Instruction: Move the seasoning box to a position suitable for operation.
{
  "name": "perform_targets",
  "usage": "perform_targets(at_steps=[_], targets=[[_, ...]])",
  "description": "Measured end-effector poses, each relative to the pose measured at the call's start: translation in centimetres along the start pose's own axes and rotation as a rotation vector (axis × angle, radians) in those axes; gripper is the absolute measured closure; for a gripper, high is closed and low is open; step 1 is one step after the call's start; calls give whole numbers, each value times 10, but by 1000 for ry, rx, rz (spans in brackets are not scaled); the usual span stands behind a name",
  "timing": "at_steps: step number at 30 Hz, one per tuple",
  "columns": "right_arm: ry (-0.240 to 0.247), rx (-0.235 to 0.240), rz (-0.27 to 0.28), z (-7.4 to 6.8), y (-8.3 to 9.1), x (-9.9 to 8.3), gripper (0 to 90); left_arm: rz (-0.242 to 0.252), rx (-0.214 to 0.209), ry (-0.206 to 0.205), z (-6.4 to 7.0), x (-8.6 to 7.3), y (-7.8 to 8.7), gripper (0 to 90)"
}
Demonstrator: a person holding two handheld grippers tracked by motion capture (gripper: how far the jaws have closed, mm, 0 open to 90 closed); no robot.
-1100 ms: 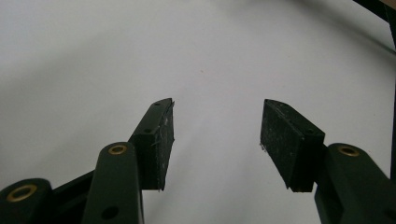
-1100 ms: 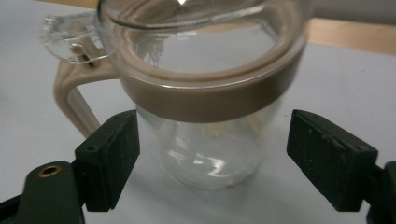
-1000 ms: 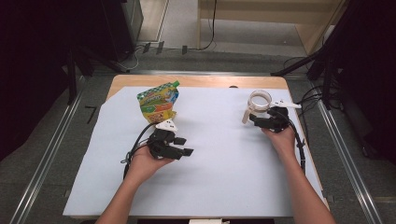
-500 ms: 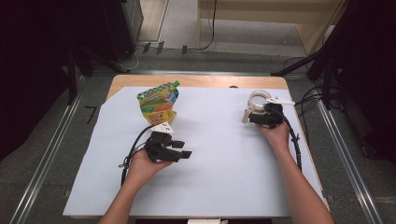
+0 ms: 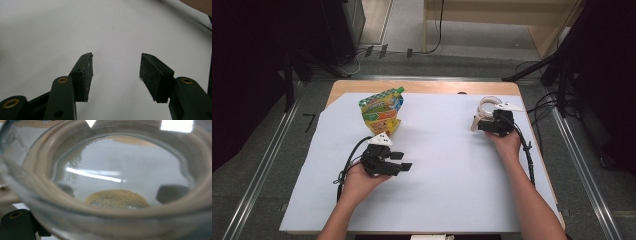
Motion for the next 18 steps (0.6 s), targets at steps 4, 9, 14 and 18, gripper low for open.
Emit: perform_targets(at_steps=[4,9,14,18], targets=[[8,6,-4,-3,1,0,119,1,2,4,-1,1,0,448],[30,16,0,-9,3,3,119,-4,-4,4,-1,1,-1,448],[31,38,6,-17,10,7,120,-7,-2,1,-1,2,-2,447],[49,56,8,-27,18,8,120,-6,-10,-1,-1,4,-3,446]])
Point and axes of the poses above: each handheld gripper's, and its own axes: y roughly backward along the jaws, x roughly out of its top, z roughly to its right, the point moved 5 cm from there along -y, roughly forward along the jaws, and after that the axes turned 7 degrees about x, right-handed, at the moved point
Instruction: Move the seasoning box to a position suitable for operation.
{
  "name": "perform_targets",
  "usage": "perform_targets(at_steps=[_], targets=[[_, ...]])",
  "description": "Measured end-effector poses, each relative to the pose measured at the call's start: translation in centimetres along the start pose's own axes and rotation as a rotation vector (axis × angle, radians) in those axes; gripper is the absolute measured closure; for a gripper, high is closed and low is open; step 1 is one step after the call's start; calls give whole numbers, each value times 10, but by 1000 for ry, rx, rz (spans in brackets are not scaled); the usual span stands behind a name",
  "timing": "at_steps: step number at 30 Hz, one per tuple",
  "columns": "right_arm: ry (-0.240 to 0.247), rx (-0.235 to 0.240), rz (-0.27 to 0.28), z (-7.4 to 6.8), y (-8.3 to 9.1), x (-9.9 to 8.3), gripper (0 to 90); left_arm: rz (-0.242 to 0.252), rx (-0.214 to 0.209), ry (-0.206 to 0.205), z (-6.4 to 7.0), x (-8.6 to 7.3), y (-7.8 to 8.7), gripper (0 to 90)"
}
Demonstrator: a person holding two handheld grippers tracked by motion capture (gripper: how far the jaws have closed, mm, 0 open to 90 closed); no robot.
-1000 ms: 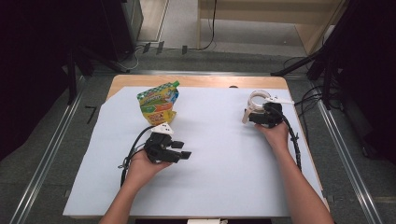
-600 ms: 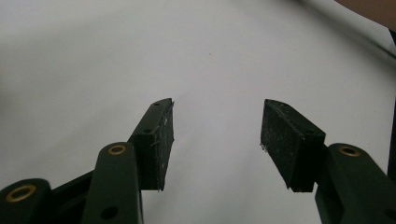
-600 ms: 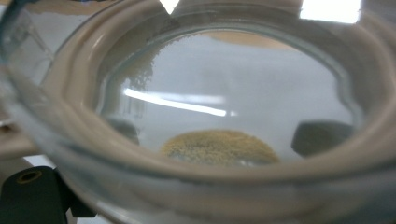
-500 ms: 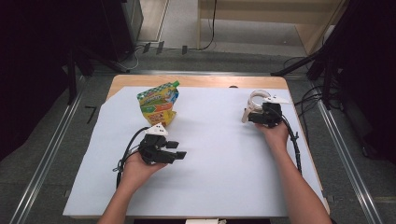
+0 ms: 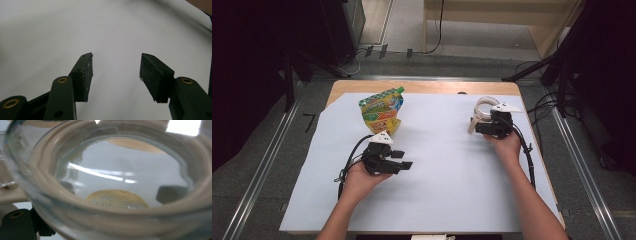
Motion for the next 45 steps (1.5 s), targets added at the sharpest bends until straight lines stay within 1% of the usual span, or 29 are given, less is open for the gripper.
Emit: perform_targets(at_steps=[1,2,3,4,6,7,10,13,16,20,23,27,35,36,37,38,39,40,45], targets=[[0,0,0,0,0,0,120,0,0,0,0,0,0,444],[-2,14,-1,-9,4,0,120,-1,-3,2,0,1,1,442],[0,21,-1,-13,6,0,120,0,-5,1,-1,1,1,441],[15,24,0,-17,8,0,120,0,-10,8,-1,1,1,441],[43,28,-4,-25,12,1,121,0,-38,30,-2,1,1,440],[49,37,-2,-30,14,1,121,0,-44,36,-3,1,0,439],[56,57,3,-40,19,3,121,1,-38,29,-2,2,0,439],[46,89,8,-52,24,1,121,11,-36,18,-2,4,1,439],[73,111,-5,-65,27,-2,121,21,-35,21,-2,5,1,440],[84,144,-19,-80,29,-7,121,23,-26,12,-3,6,1,441],[80,165,-33,-92,30,-11,121,28,-26,10,-3,7,2,441],[105,195,-37,-107,30,-15,121,33,-24,8,-3,7,3,443],[129,268,-59,-140,27,-23,121,26,-14,7,-4,7,3,443],[129,268,-59,-140,27,-23,121,26,-14,7,-4,7,3,443],[131,280,-61,-144,26,-25,121,27,-13,8,-4,7,4,443],[140,302,-70,-153,24,-28,121,31,-15,7,-4,7,4,443],[140,302,-70,-153,24,-28,121,31,-15,7,-4,7,4,443],[156,324,-82,-164,21,-31,121,36,-13,6,-4,8,4,443],[187,363,-102,-183,14,-38,121,35,-13,7,-4,8,5,443]])
Point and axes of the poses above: each handheld gripper's, and its own axes: y roughly backward along the jaws, x roughly out of its top, z roughly to its right, the point moved 5 cm from there along -y, roughly forward along the jaws, and after that the axes turned 7 degrees about x, right-handed, at the moved point
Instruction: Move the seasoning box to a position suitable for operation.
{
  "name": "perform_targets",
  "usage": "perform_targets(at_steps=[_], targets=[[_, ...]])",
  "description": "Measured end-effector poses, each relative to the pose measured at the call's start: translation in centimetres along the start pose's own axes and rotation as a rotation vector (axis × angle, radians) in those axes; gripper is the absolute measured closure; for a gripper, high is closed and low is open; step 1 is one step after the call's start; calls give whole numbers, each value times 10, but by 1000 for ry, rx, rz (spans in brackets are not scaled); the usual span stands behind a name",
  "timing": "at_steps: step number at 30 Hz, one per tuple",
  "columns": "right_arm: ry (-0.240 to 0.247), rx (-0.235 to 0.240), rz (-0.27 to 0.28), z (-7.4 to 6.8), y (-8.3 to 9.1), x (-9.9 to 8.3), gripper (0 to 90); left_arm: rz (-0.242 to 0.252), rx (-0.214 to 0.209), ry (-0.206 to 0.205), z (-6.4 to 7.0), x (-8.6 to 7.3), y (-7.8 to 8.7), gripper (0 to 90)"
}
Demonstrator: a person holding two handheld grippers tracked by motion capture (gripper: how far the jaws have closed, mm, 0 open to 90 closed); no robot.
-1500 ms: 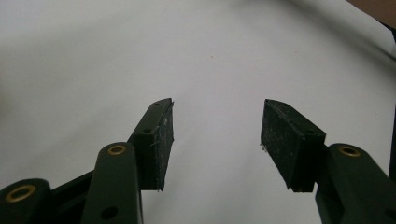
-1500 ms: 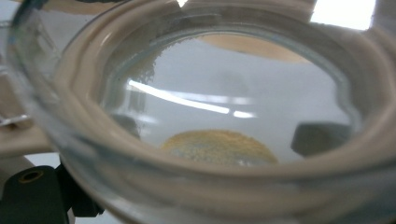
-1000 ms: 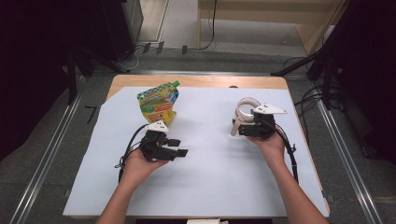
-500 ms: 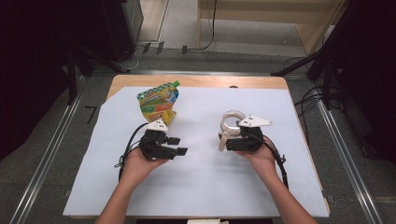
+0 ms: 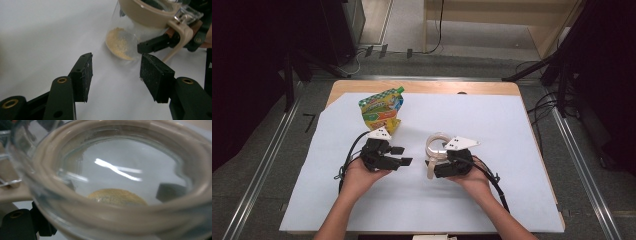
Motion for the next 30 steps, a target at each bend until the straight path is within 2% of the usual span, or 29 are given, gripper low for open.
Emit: perform_targets(at_steps=[4,6,10,13,18,25,30], targets=[[17,21,-34,-8,-9,-7,120,2,-4,-5,1,0,-1,443],[45,11,-34,-11,-11,-9,120,2,-4,-7,2,0,-1,443],[44,21,-14,-10,-10,-11,118,-4,-4,-10,2,0,-1,443],[48,18,-23,-12,-11,-14,110,1,-7,-10,3,0,-1,443],[-29,61,-47,-9,-11,-16,65,2,-8,-11,3,0,-1,443],[-73,84,-71,-8,-1,-19,50,0,-7,-6,1,-1,0,443],[-105,66,-90,-7,27,-27,63,3,-14,0,2,0,-1,444]])
Point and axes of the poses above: each handheld gripper's, and its own axes: y roughly backward along the jaws, x roughly out of its top, z roughly to its right, the point moved 5 cm from there along -y, roughly forward along the jaws, and after that the axes turned 7 degrees about x, right-handed, at the moved point
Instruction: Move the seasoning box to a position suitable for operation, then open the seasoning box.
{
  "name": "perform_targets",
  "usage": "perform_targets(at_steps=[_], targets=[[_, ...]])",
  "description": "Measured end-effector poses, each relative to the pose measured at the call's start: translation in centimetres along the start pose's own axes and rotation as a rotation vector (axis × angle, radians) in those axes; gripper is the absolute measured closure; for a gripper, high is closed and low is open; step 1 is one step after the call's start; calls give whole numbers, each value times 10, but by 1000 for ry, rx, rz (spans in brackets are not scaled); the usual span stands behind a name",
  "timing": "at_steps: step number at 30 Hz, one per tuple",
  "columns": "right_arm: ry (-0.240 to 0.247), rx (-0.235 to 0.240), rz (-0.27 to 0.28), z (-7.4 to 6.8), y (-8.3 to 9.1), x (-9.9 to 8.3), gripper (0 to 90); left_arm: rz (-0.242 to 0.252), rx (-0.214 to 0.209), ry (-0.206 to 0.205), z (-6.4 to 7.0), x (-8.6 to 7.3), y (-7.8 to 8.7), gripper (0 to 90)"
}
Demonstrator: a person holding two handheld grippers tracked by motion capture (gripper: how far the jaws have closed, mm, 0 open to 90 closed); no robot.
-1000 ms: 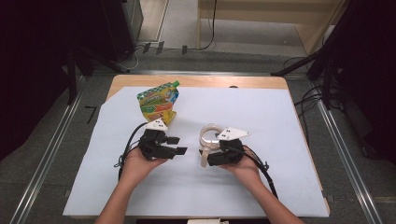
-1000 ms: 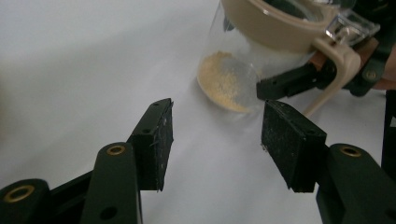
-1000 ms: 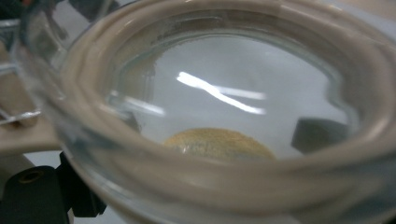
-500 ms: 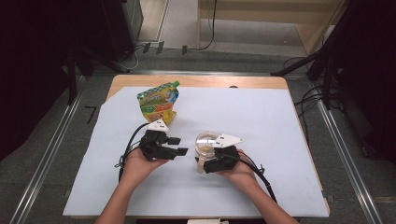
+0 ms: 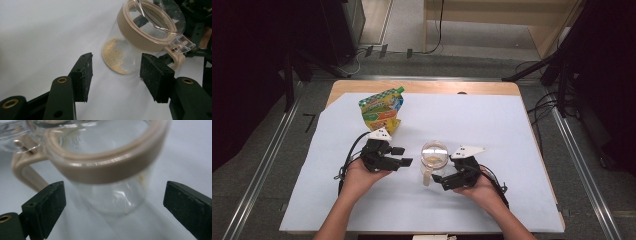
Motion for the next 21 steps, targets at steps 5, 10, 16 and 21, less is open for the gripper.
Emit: perform_targets(at_steps=[5,10,16,21], targets=[[8,0,14,-2,17,-4,203,-8,-3,-23,4,0,-3,471],[13,8,19,-4,35,-5,411,-5,-34,-30,12,3,-4,539],[6,20,36,-1,40,2,448,-34,-67,-43,23,2,-7,650],[34,-7,58,0,40,5,531,-48,-143,-18,28,3,-9,833]])
Point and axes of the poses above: each handheld gripper's, and its own axes: y roughly backward along the jaws, x roughly out of its top, z roughly to its right, the point moved 5 cm from there along -y, roughly forward along the jaws, and after that the axes turned 7 degrees about x, right-handed, at the moved point
